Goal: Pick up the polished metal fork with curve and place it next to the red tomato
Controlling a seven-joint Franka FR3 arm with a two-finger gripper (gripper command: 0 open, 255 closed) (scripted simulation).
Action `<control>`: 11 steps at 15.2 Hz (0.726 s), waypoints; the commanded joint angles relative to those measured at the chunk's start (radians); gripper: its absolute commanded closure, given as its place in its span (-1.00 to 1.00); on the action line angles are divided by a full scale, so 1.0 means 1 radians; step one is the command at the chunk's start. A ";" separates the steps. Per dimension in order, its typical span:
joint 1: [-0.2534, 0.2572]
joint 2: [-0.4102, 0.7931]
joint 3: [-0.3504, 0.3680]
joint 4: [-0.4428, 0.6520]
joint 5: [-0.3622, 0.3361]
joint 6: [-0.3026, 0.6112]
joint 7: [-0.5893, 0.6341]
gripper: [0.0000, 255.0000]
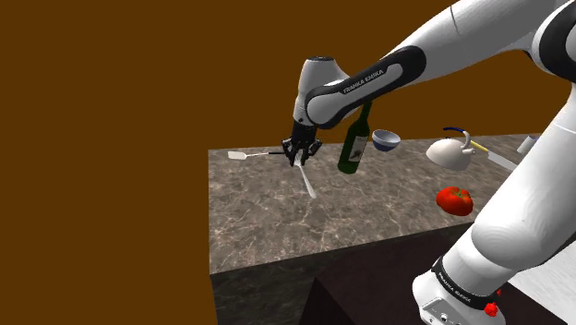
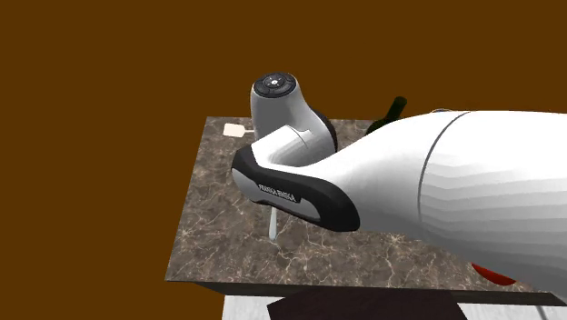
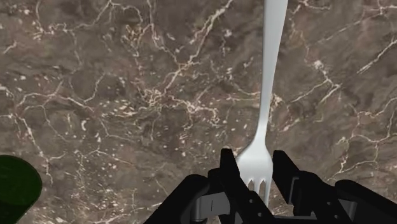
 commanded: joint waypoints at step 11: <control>-0.083 -0.232 -0.105 -0.234 0.089 0.011 -0.250 1.00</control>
